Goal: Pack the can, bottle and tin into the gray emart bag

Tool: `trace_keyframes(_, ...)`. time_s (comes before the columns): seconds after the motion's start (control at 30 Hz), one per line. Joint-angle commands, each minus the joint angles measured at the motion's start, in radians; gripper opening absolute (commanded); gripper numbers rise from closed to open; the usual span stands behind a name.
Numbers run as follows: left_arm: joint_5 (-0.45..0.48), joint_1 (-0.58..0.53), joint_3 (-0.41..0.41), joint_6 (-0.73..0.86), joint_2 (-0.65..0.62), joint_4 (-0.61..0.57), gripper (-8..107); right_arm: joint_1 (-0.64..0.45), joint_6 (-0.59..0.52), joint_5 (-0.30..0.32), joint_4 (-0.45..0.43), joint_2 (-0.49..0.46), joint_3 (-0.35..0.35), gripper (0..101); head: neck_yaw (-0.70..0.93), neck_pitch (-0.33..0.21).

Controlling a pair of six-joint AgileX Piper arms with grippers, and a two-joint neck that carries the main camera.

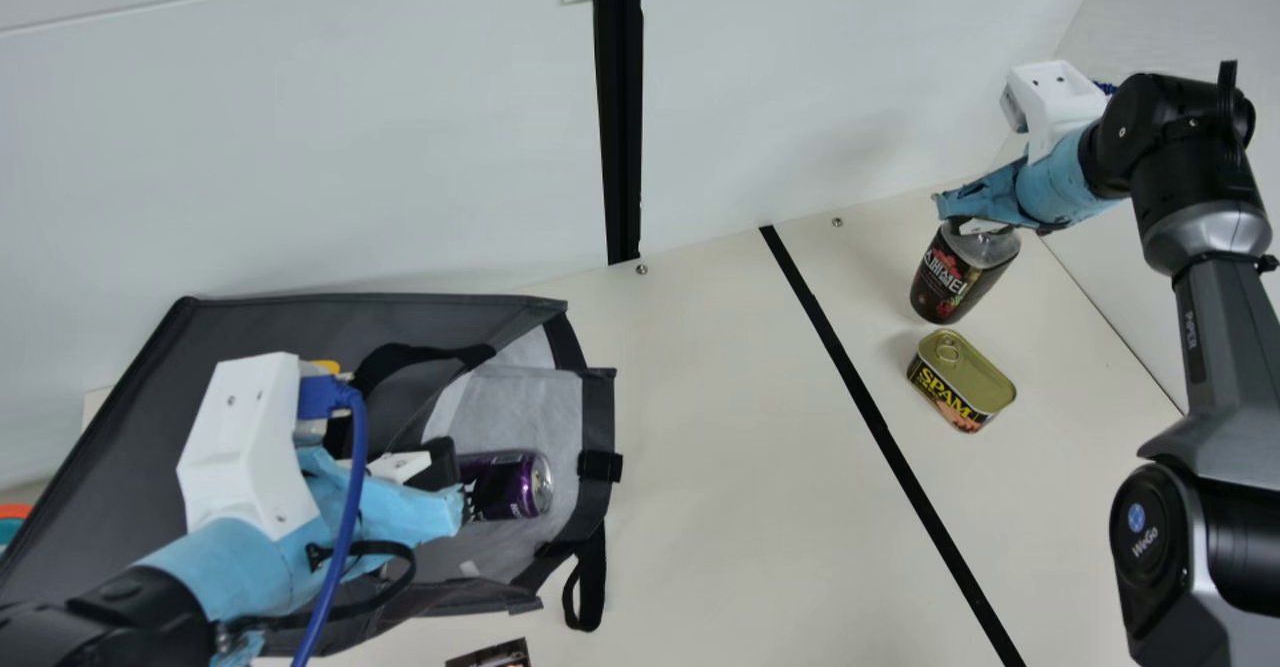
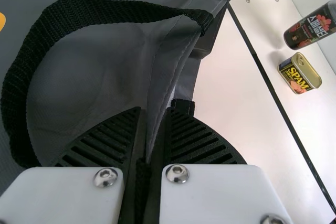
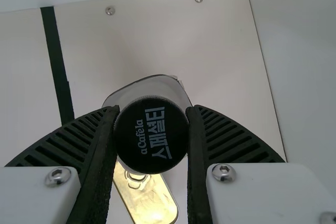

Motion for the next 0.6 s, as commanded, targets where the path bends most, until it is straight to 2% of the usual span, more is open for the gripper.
trace_keyframes(0.0, 0.000, 0.000, 0.000, 0.000, 0.000, 0.000, 10, 0.006, -0.002, 0.000, 0.004, -0.006, 0.004, 0, -0.001, -0.023)
trace_keyframes(0.27, 0.000, 0.000, 0.000, 0.000, 0.000, 0.000, 10, 0.037, -0.006, 0.000, 0.006, -0.054, 0.028, 0, -0.001, -0.023)
trace_keyframes(0.57, 0.000, 0.000, 0.000, 0.000, 0.000, 0.000, 10, 0.087, 0.011, -0.004, -0.004, -0.138, 0.091, 0, -0.001, -0.023)
